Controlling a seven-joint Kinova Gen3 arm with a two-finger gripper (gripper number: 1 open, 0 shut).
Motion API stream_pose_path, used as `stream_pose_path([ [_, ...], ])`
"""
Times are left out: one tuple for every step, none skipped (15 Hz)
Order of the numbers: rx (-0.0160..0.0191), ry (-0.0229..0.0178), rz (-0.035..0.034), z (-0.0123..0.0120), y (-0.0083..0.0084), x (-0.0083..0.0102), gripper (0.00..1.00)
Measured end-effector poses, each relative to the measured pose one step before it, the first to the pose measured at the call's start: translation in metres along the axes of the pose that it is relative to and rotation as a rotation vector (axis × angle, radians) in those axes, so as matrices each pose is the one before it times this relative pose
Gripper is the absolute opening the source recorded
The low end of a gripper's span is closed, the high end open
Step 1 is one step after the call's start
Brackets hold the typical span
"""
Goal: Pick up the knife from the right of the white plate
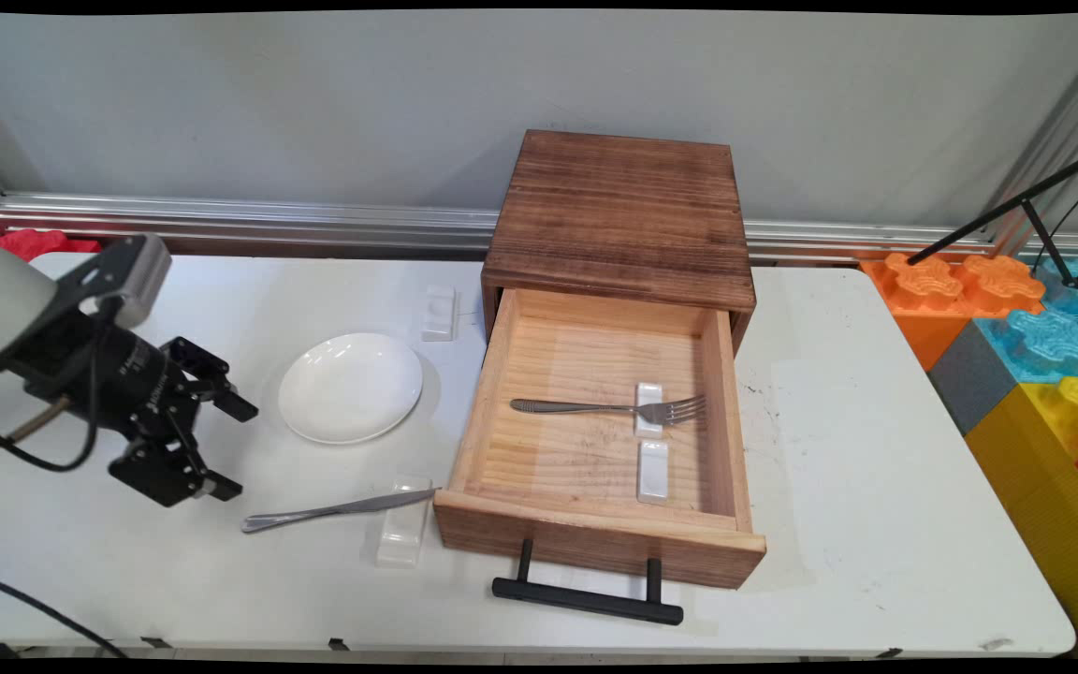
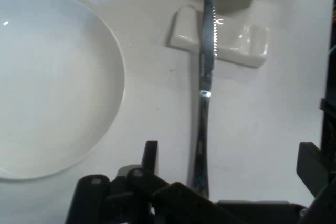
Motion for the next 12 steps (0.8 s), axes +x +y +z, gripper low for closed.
stream_pose_path([
  [0.00347,0.00377,0.00571,0.00858,-0.0017,-0.00365,1.0],
  [0.00255,0.00276,0.0044,0.00737,-0.00146,-0.00281,1.0],
  [0.00156,0.00278,0.00451,0.00851,-0.00181,-0.00258,1.0],
  [0.00076,0.0013,0.00487,0.00859,-0.00202,-0.00184,1.0],
  [-0.00167,0.00136,0.00461,0.00713,-0.00145,-0.00114,1.0],
  [-0.00117,-0.0005,0.00234,0.00356,-0.00077,-0.00039,1.0],
  [-0.00679,-0.00116,0.00684,0.00966,-0.00184,-0.0006,1.0],
  [-0.00549,-0.00222,0.0054,0.00689,-0.00122,0.00003,1.0],
  [-0.0065,-0.00319,0.00646,0.00766,-0.00134,0.00054,1.0],
  [-0.00553,-0.00355,0.00443,0.00734,-0.00128,0.00084,1.0],
  [-0.00429,-0.00419,0.00395,0.00684,-0.00135,0.00132,1.0],
  [-0.0033,-0.00437,0.00267,0.00556,-0.00116,0.00152,1.0],
])
